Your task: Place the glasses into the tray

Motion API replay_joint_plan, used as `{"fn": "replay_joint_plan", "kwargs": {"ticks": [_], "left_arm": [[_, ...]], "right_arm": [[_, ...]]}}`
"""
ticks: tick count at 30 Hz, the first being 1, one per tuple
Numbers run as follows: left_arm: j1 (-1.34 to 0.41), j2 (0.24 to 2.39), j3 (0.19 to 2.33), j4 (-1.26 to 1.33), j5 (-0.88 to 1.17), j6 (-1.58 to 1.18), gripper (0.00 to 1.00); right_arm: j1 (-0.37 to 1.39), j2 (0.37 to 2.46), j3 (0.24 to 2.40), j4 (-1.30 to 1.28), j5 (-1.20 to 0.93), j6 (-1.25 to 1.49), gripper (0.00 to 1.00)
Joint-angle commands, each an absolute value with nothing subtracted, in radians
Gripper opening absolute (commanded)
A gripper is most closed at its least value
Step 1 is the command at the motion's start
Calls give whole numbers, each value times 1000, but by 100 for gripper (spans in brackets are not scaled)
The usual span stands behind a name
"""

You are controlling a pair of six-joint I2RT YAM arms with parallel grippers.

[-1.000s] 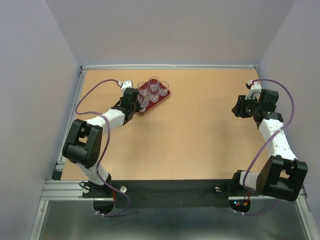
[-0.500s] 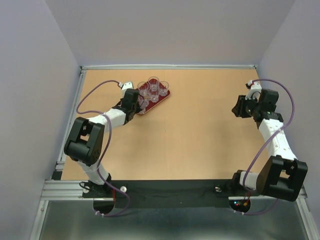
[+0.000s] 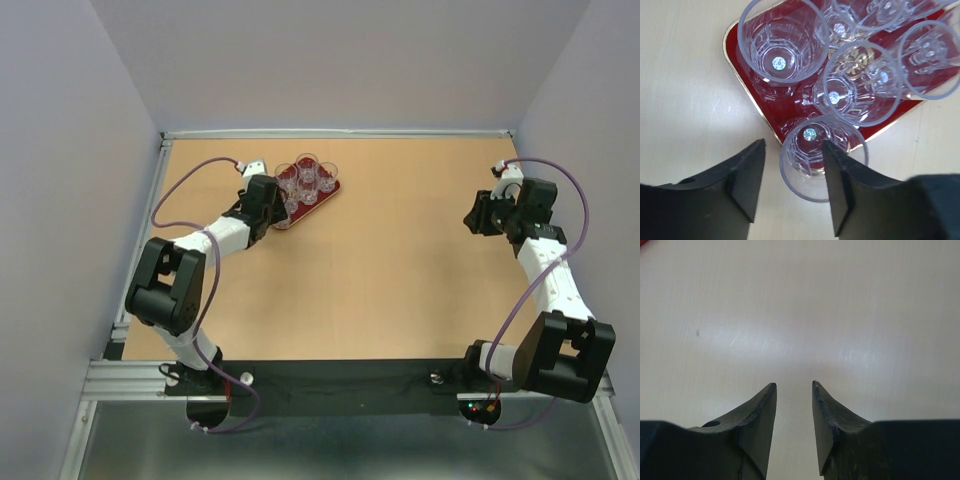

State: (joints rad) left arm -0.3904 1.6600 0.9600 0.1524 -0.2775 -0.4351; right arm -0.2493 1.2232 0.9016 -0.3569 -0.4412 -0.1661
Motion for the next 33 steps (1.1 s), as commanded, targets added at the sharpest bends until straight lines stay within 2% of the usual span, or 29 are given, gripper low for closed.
{"fn": "replay_joint_plan", "kwargs": {"ticks": [1, 8, 15, 20, 24, 27, 28, 33], "left_arm": [[-384, 1523, 994, 156, -264, -419, 64], [-383, 1326, 943, 137, -253, -370, 80], [-370, 1031, 868, 91, -290, -308, 97], [-362, 864, 842, 57, -340, -204, 99], [-361, 715, 801, 40, -393, -144, 99], [-362, 629, 749, 41, -417, -130, 99], [-361, 612, 727, 44, -422, -127, 99], [-362, 540, 680, 38, -433, -126, 99]], "right_arm": [[-258, 1201, 893, -318, -439, -179, 40], [-256, 1192, 890, -318, -442, -183, 40], [-256, 1160, 888, -314, -463, -202, 42], [-256, 1149, 882, -302, -472, -204, 72], [-258, 1138, 885, -287, -453, -173, 84], [-258, 1115, 891, -262, -411, -147, 86], [-258, 1102, 890, -233, -388, -115, 100], [-258, 1039, 877, -130, -157, 53, 100]]}}
